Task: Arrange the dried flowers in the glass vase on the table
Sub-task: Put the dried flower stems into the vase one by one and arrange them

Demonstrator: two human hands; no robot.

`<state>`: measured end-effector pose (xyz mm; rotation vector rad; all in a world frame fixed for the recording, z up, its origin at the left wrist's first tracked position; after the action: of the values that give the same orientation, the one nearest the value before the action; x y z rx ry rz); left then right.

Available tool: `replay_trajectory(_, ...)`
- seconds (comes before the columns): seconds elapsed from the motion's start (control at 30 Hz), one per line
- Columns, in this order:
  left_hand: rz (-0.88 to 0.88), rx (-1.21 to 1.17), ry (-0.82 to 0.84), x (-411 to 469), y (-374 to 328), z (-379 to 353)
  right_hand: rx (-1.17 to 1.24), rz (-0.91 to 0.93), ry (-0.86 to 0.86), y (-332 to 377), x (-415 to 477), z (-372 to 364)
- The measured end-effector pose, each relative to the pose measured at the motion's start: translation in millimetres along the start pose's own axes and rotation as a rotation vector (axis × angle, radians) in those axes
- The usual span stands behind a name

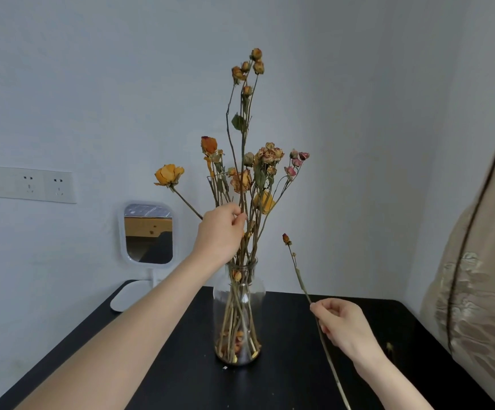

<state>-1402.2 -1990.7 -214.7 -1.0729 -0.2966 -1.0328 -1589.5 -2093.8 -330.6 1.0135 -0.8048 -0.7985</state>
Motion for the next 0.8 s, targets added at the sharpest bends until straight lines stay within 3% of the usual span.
replay_trajectory(0.2, -0.103, -0.142, -0.199, 4, -17, 8, -0.005, -0.001, 0.013, -3, 2, -2)
replay_trajectory(0.47, 0.041, -0.142, -0.036, 7, -7, -1, -0.012, -0.002, 0.019, -5, 2, -4)
replay_trajectory(0.67, -0.015, -0.139, -0.171, 9, -12, 3, -0.018, -0.002, 0.025, -7, 2, -5)
replay_trajectory(0.8, 0.032, -0.154, -0.148, 14, -11, 3, -0.013, -0.011, 0.021, -9, 1, -6)
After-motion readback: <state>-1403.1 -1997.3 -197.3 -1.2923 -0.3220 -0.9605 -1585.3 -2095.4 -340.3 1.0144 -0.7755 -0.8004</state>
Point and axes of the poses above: each hand's wrist, its own x-axis towards the middle knuckle, its own z-axis out of the back of the hand, y = z × x, the point moved 1 cm from there along x, towards the middle knuckle, and after that the axes turned 2 degrees about x, right-handed, at the moved point
